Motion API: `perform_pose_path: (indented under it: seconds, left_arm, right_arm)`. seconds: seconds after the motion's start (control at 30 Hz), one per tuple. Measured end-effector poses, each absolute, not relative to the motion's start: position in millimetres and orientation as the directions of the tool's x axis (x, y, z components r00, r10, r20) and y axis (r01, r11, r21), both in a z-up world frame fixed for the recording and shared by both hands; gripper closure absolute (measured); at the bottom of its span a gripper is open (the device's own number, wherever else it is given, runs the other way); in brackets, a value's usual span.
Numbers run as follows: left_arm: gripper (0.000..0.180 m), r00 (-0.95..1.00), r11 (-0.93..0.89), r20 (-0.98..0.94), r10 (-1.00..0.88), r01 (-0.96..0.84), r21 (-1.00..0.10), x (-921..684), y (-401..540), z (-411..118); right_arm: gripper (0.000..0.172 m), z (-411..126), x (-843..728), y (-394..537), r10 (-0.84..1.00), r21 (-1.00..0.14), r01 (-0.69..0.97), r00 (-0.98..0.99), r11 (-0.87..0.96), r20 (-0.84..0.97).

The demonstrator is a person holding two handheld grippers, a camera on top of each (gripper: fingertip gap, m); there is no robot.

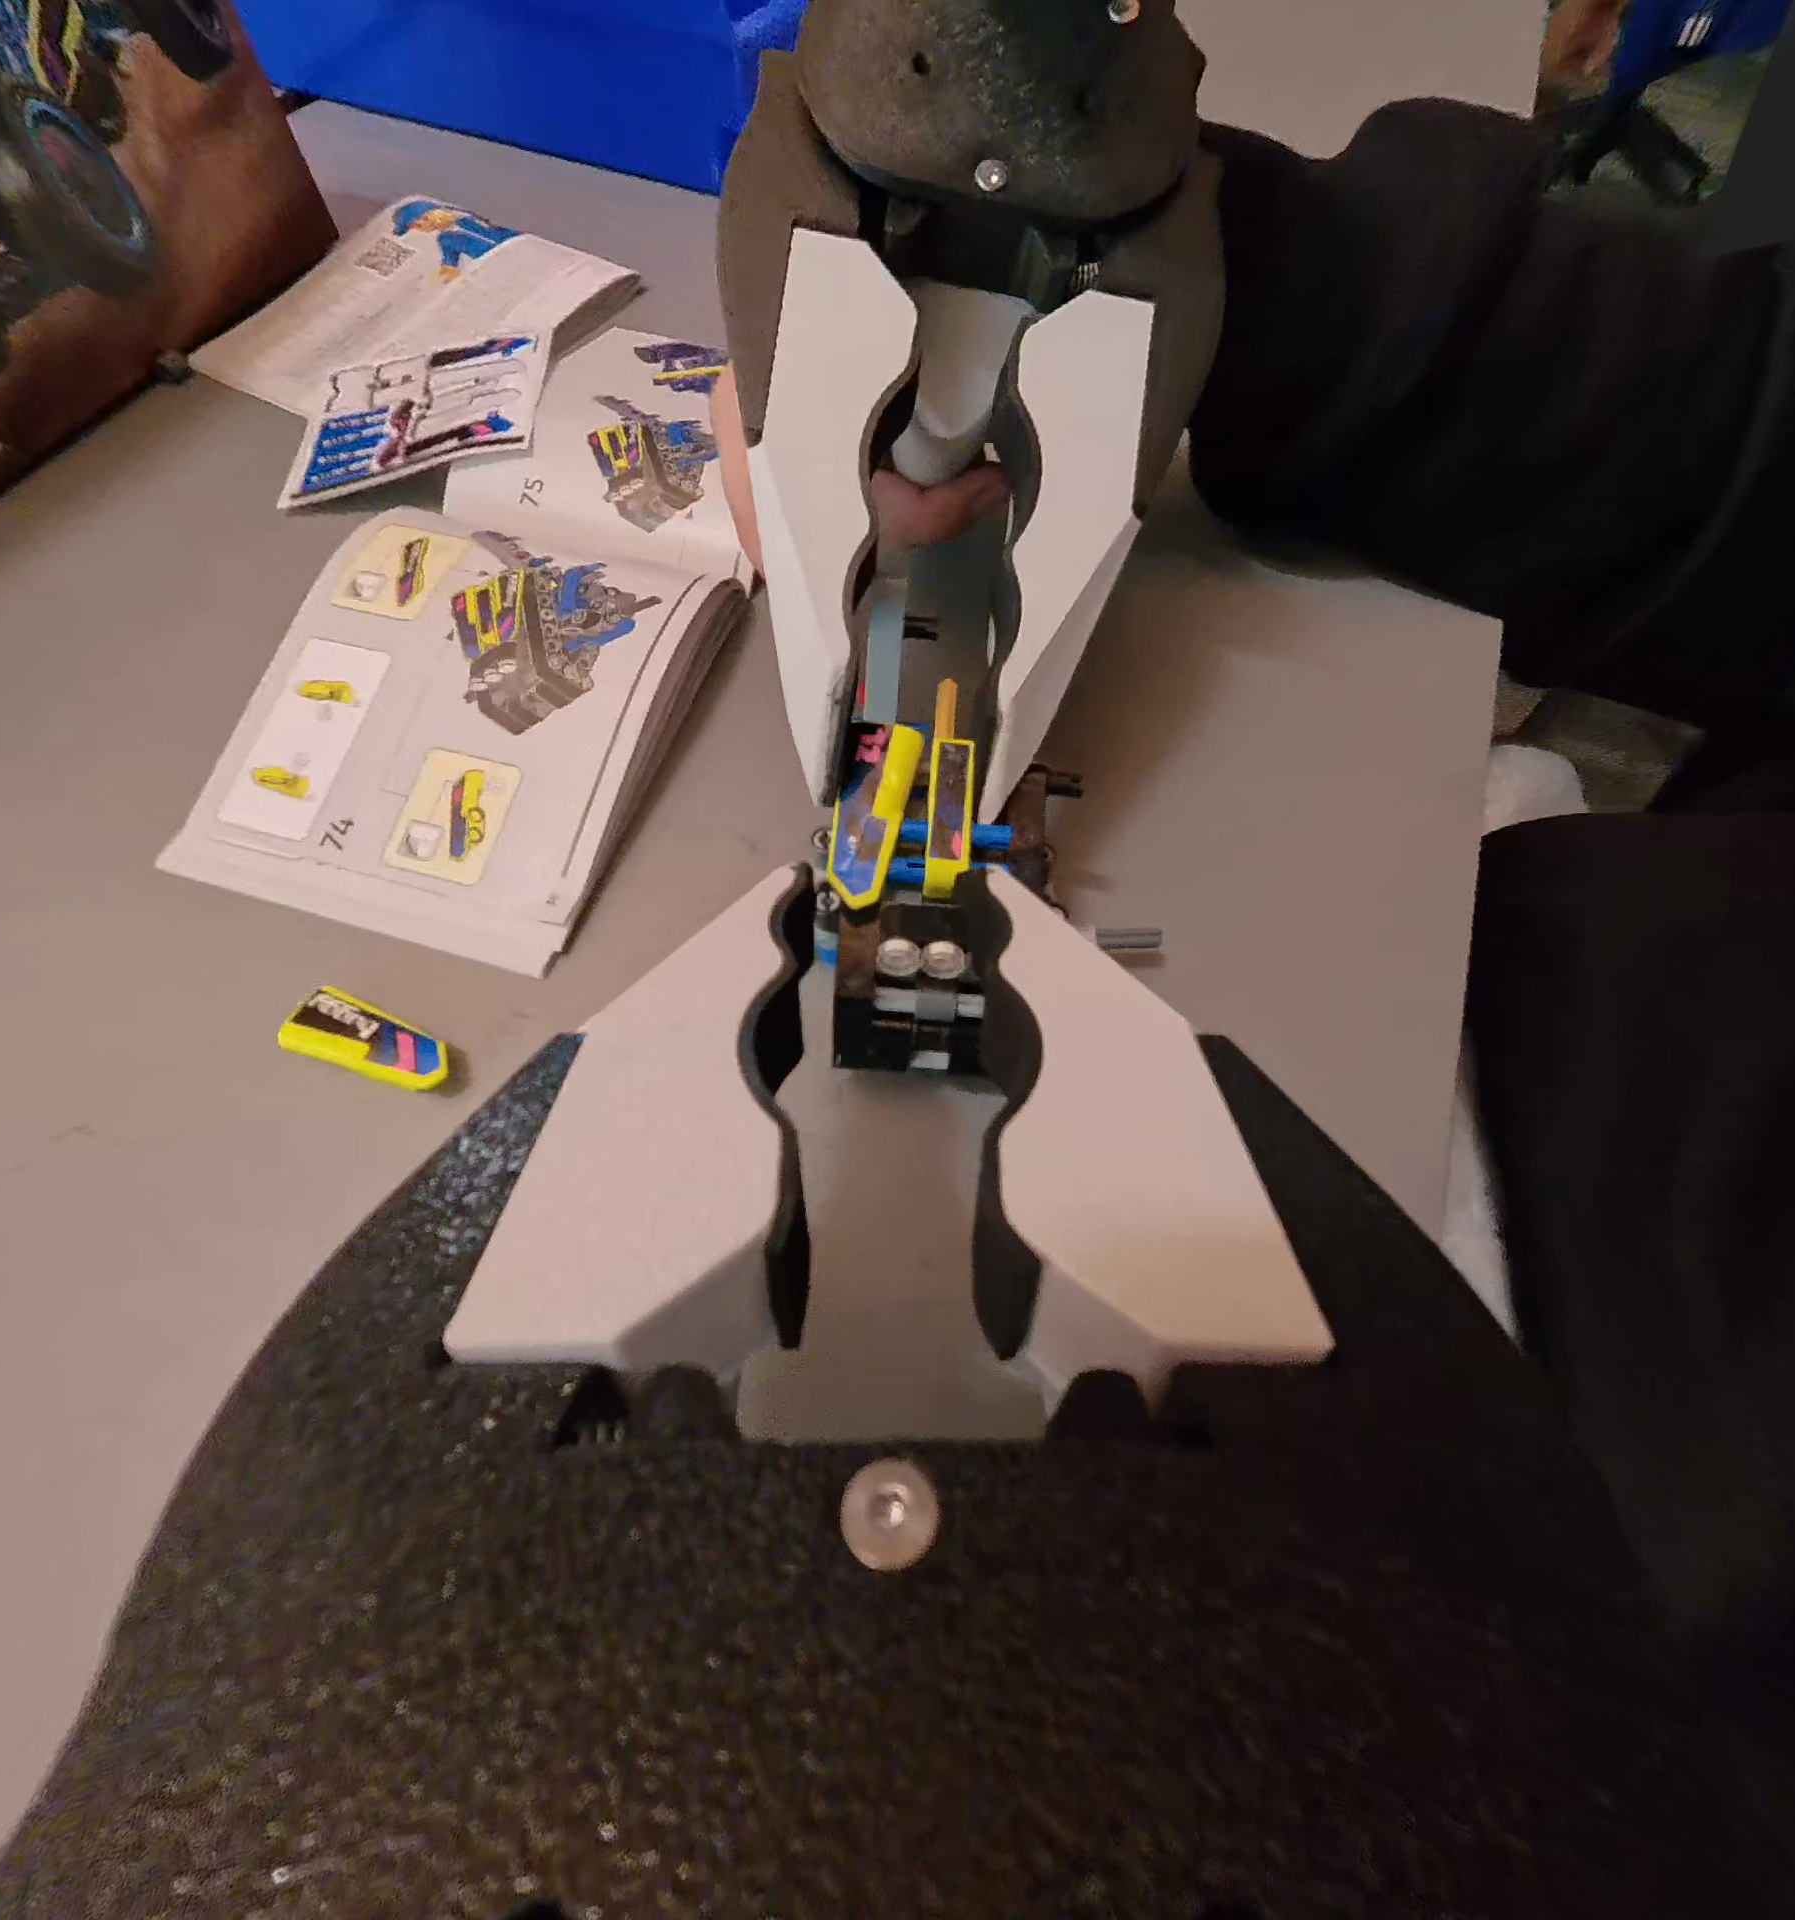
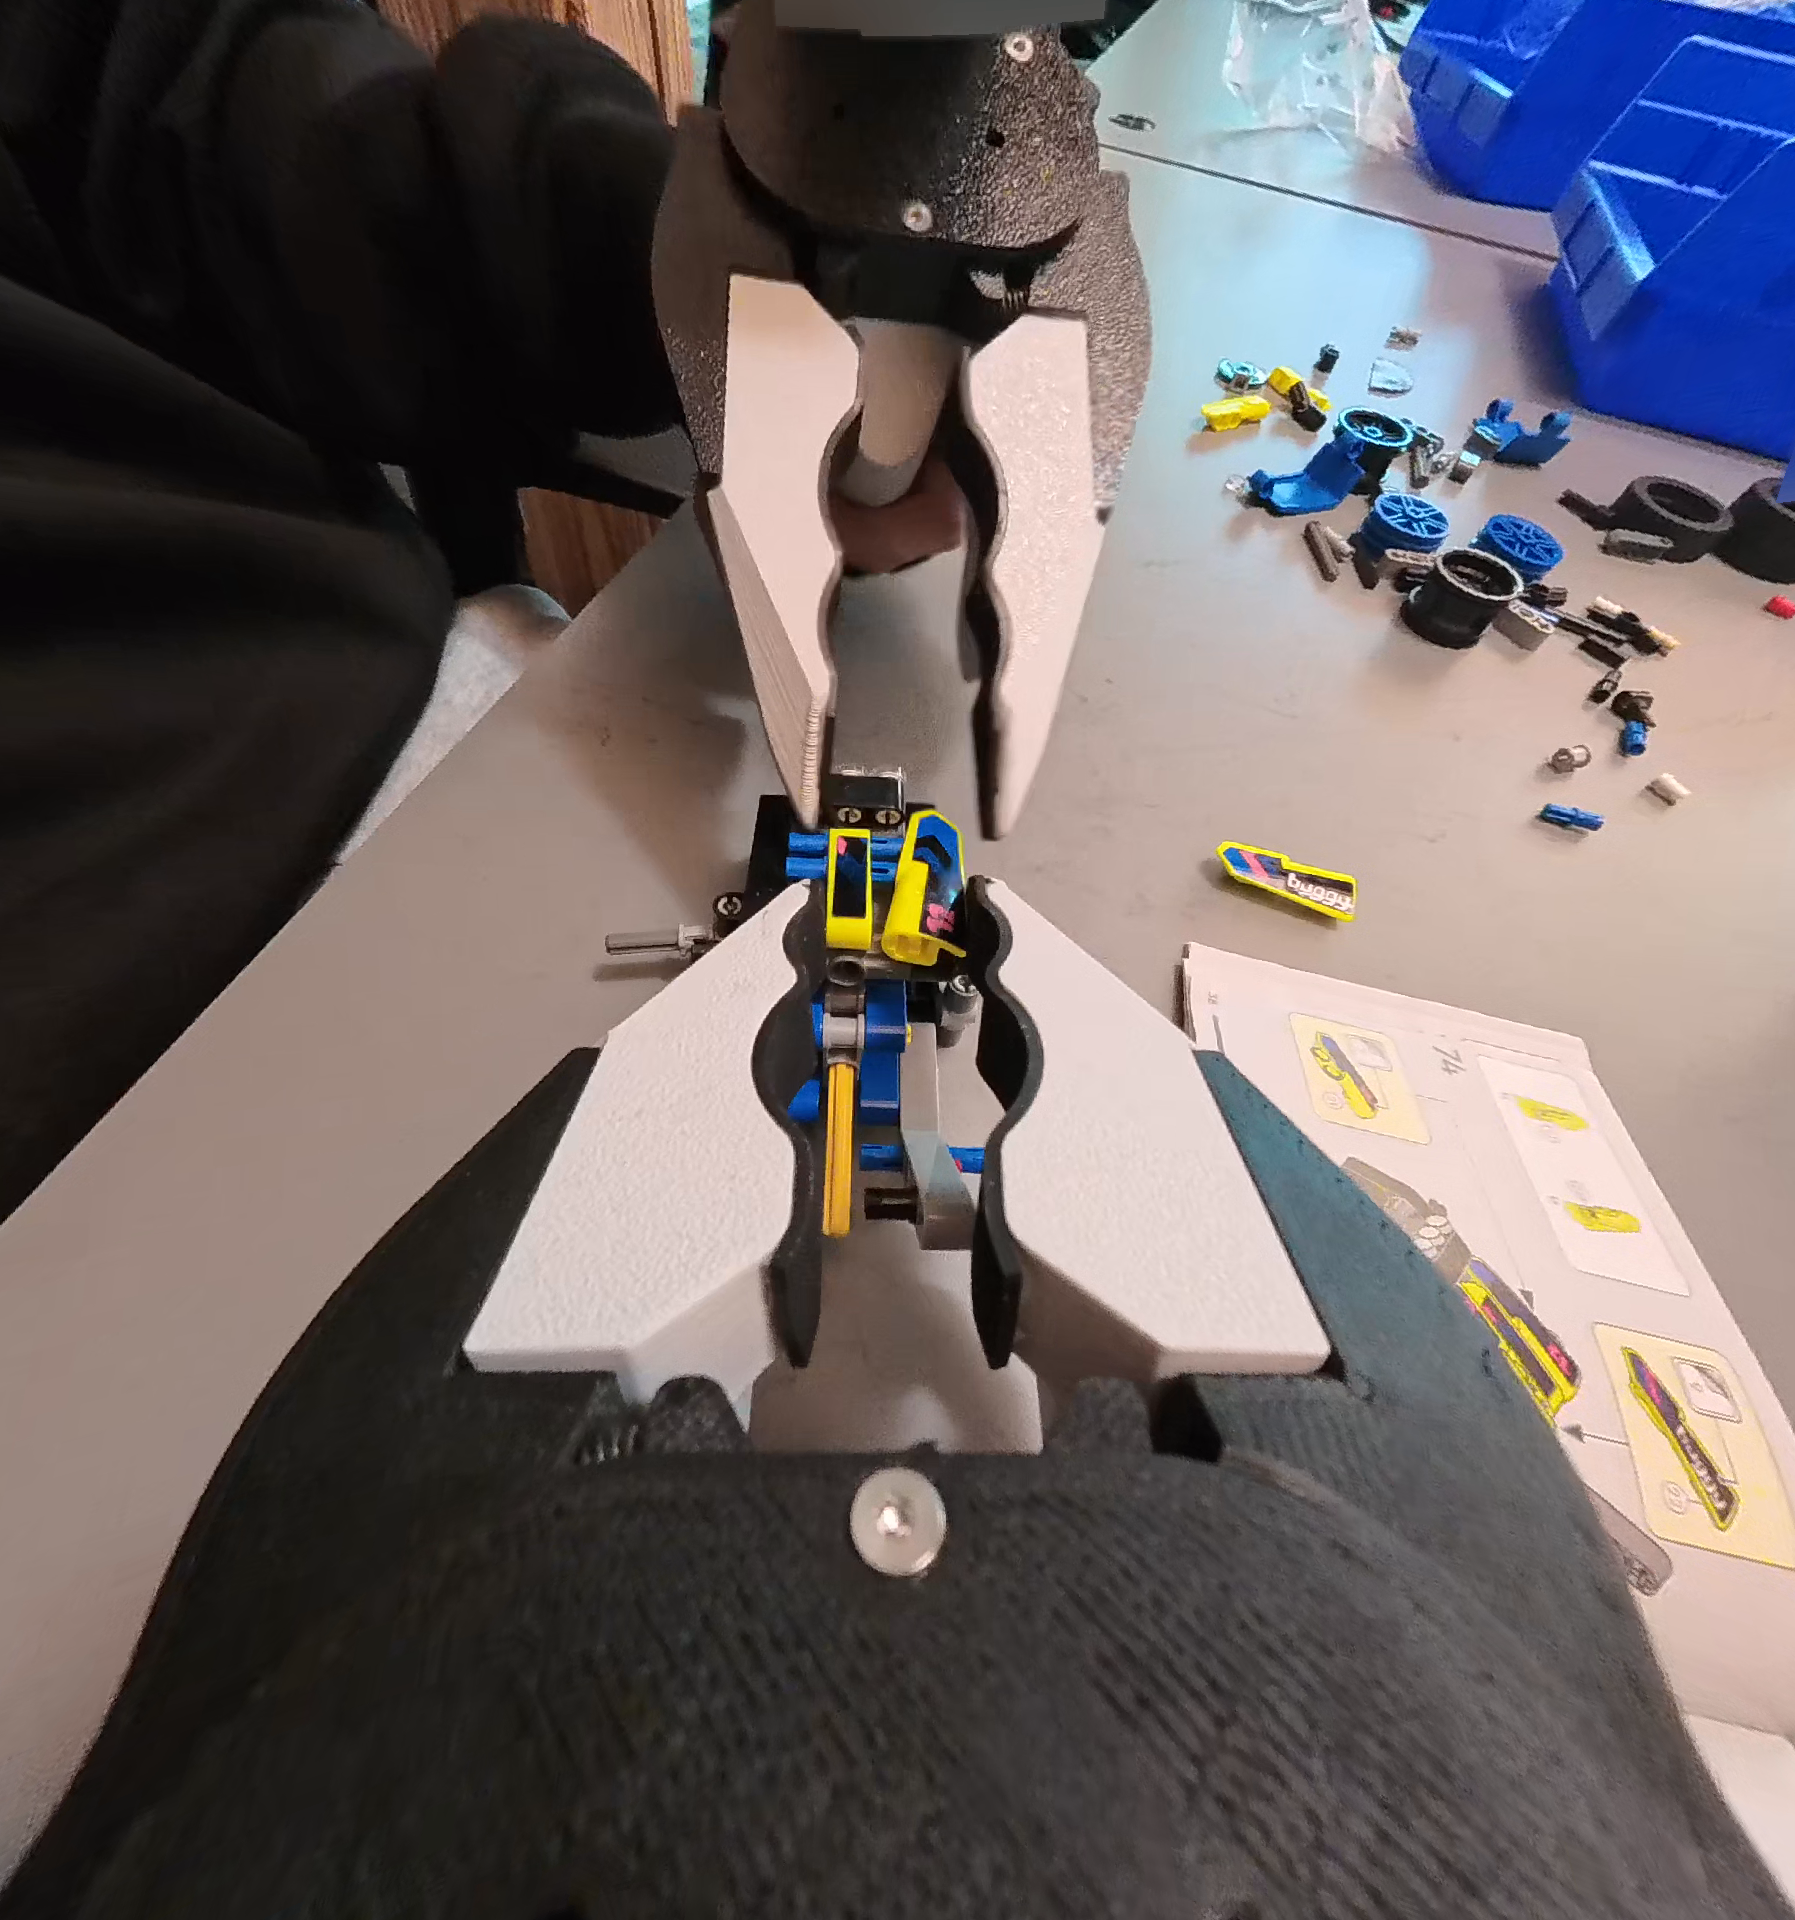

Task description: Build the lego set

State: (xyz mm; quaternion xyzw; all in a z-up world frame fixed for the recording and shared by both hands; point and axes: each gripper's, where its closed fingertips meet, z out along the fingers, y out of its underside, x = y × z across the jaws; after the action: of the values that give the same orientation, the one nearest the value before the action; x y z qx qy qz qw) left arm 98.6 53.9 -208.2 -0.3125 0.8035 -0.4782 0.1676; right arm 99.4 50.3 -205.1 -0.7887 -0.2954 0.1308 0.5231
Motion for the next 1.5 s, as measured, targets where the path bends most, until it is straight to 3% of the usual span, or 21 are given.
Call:
perform_pose_path:
  seconds: [0.07,0.13,0.27,0.5,1.5]
  left_arm:
    - [0.146,-0.754,0.356,0.011,-0.657,-0.322,-0.877,99.4,54.5,-208.1]
    - [0.153,-0.773,0.351,0.020,-0.634,-0.311,-0.883,97.1,52.5,-207.8]
    - [0.147,-0.787,0.325,0.037,-0.616,-0.296,-0.898,97.8,52.1,-207.3]
    - [0.159,-0.807,0.311,0.093,-0.584,-0.328,-0.892,95.2,49.5,-208.5]
    - [0.160,-0.764,0.350,-0.020,-0.645,-0.272,-0.896,91.6,47.6,-208.0]
  right_arm:
    - [0.148,-205.1,99.2,50.1,0.604,-0.903,0.328,0.790,-0.276,0.103]
    - [0.148,-205.2,99.1,50.4,0.603,-0.904,0.323,0.792,-0.281,0.095]
    - [0.148,-205.4,98.3,49.8,0.609,-0.904,0.321,0.788,-0.284,0.089]
    - [0.148,-205.9,97.2,48.7,0.618,-0.904,0.309,0.784,-0.296,0.066]
    - [0.147,-207.2,93.7,45.8,0.634,-0.902,0.293,0.773,-0.317,0.028]
